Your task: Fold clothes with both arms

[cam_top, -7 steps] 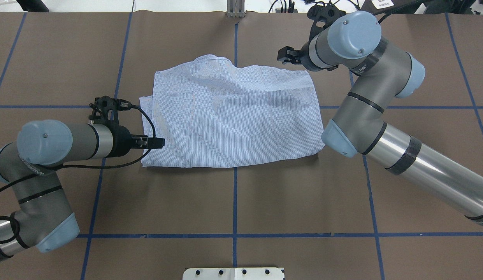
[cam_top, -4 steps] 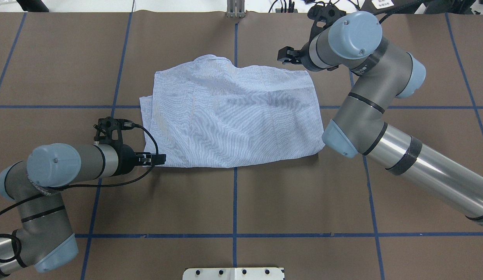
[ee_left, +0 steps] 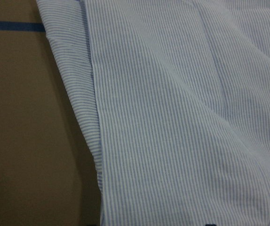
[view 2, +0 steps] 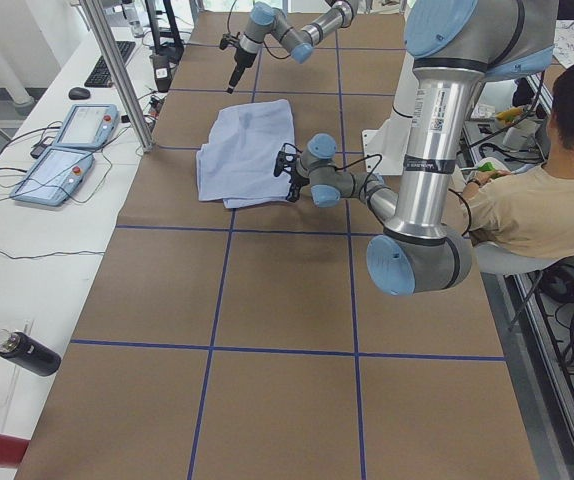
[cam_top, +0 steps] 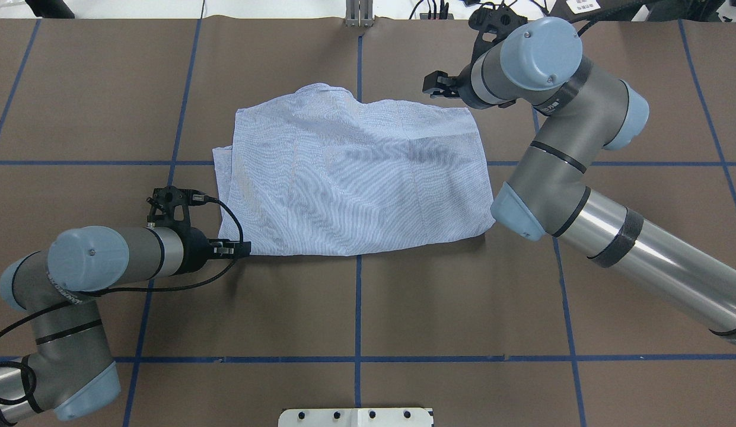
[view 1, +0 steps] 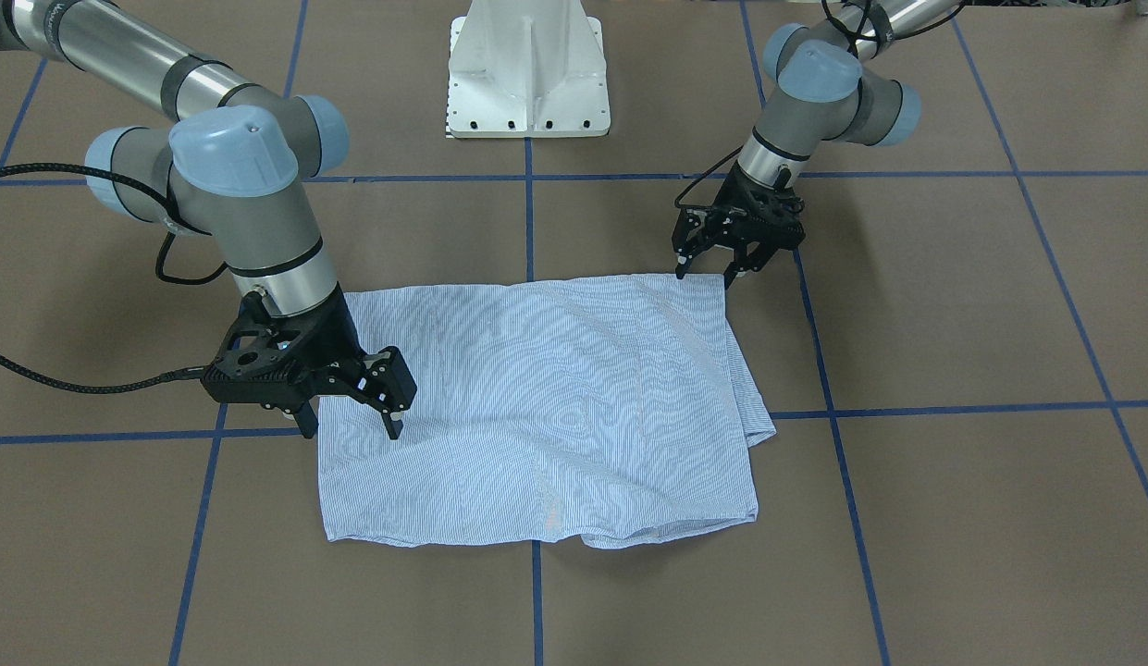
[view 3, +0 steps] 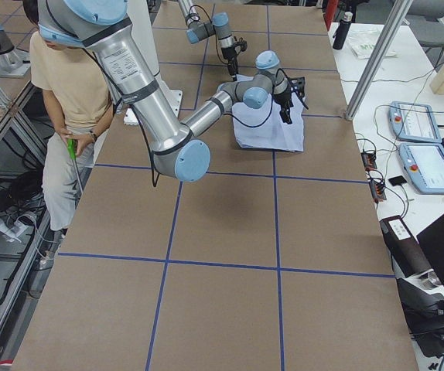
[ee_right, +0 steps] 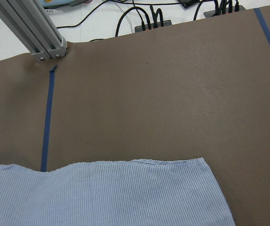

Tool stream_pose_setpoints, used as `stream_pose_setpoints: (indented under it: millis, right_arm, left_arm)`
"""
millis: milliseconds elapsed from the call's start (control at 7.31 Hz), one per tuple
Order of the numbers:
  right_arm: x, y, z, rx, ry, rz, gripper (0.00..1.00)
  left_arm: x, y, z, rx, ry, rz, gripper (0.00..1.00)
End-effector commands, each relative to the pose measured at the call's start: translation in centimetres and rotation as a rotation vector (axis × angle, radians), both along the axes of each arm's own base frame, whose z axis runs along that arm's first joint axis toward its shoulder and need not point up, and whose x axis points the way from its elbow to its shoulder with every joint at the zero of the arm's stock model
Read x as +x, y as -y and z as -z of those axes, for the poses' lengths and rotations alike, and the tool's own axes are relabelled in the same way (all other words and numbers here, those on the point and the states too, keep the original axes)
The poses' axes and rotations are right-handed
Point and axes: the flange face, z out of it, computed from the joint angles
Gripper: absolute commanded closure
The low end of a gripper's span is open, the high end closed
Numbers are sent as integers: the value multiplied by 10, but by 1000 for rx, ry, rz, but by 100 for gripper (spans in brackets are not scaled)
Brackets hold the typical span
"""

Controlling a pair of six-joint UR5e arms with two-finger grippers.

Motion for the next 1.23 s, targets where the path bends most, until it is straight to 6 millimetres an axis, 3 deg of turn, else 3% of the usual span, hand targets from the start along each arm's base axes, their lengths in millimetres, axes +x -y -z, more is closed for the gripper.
stream_pose_setpoints:
  millis: [0, 274, 411, 548, 684, 821, 958, 1095]
  right_arm:
    - [0, 0, -1, -1, -1, 0, 0]
    - [0, 0, -1, 2, -3, 3, 0]
    - [0, 0, -1, 2, -3, 3, 0]
    - [-1, 1, -1, 2, -5, 4, 0]
    - [-1, 1, -1, 2, -5, 4, 0]
    - [0, 1, -1, 1, -4, 1, 0]
    - [-1, 0, -1, -1, -3, 0, 0]
    - [-1, 1, -1, -1, -3, 1, 0]
  left_arm:
    - [3, -2, 1, 1, -2, -6, 100]
    - [-6, -3, 8, 17, -12, -6, 100]
    - [-13, -7, -10, 5, 15, -10, 100]
    - [-24, -3, -26, 110, 76, -53, 100]
    - [-56, 40, -47, 182, 159, -17, 100]
    - [-89, 91, -80, 213, 261, 30, 100]
    - [-111, 164, -84, 260, 330, 88, 100]
    - [-106, 248, -82, 255, 395, 129, 100]
